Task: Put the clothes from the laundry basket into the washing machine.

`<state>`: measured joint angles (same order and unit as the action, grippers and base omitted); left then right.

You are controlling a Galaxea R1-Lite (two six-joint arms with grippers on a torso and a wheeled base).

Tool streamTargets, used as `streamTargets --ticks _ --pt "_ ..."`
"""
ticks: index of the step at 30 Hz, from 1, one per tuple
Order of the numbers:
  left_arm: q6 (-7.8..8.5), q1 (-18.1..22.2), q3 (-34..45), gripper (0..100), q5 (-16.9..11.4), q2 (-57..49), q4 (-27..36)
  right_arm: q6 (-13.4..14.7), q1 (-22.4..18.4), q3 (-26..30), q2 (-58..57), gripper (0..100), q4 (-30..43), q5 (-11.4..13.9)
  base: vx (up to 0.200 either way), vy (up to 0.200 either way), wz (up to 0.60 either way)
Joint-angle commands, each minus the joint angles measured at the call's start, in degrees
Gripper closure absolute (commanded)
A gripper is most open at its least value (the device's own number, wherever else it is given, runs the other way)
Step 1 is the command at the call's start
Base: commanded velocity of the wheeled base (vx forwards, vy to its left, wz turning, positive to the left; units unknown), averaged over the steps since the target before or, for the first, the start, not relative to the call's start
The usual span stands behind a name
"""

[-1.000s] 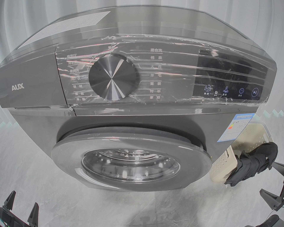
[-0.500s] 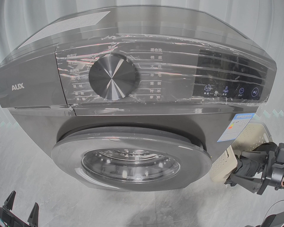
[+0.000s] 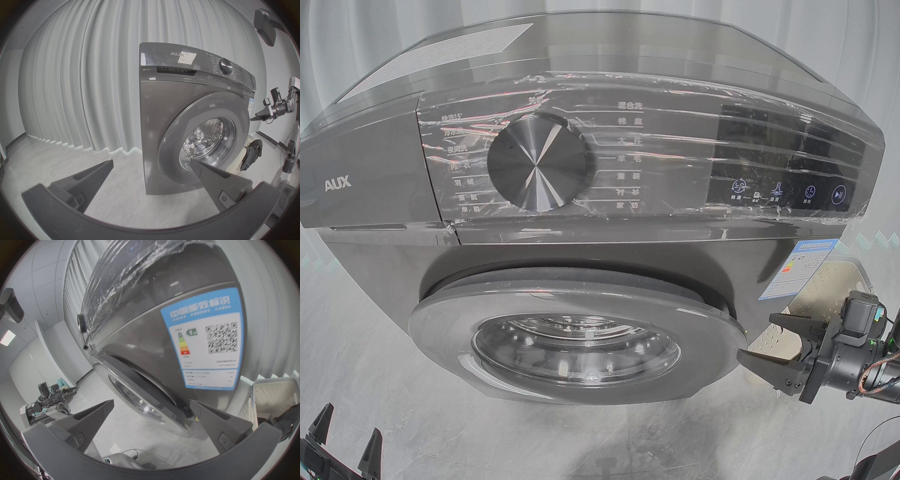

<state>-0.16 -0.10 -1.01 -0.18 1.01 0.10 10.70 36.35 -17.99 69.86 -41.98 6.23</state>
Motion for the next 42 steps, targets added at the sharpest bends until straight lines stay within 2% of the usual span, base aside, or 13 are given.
streamTargets --ticks 1,10,15,21,28,31,37,42 --pt "-0.02 0.01 0.92 0 0.01 -1.01 -0.01 0.11 1.0 -0.2 2.65 0 -0.2 0.1 0.0 0.0 0.0" --pt "-0.02 0.01 0.92 0 0.01 -1.01 -0.01 -0.16 1.18 -0.46 9.06 0 -6.88 0.01 0.0 0.0 0.0" --pt "-0.02 0.01 0.92 0 0.01 -1.01 -0.01 -0.16 2.32 -0.55 10.56 0 -7.59 0.01 0.0 0.0 0.0" --pt "-0.02 0.01 0.92 0 0.01 -1.01 -0.01 0.02 3.2 0.59 10.12 0 -7.5 0.1 0.0 0.0 0.0" --pt "0.07 0.01 0.92 0 0.01 -1.01 -0.01 -0.16 3.2 4.9 5.19 0 -7.5 0.63 0.0 0.0 0.0" --pt "-0.02 0.01 0.92 0 0.01 -1.01 -0.01 0.02 3.2 5.51 2.65 0 -7.23 0.8 -0.2 0.0 0.0" --pt "0.07 0.01 0.84 0 0.01 -1.01 -0.01 0.46 2.5 3.32 3.52 0 -7.41 0.89 -0.1 0.0 0.0" --pt "0.07 0.01 0.84 0 0.01 -1.01 -0.01 0.37 2.14 -1.43 9.59 0 -7.59 0.71 0.0 0.0 0.0"
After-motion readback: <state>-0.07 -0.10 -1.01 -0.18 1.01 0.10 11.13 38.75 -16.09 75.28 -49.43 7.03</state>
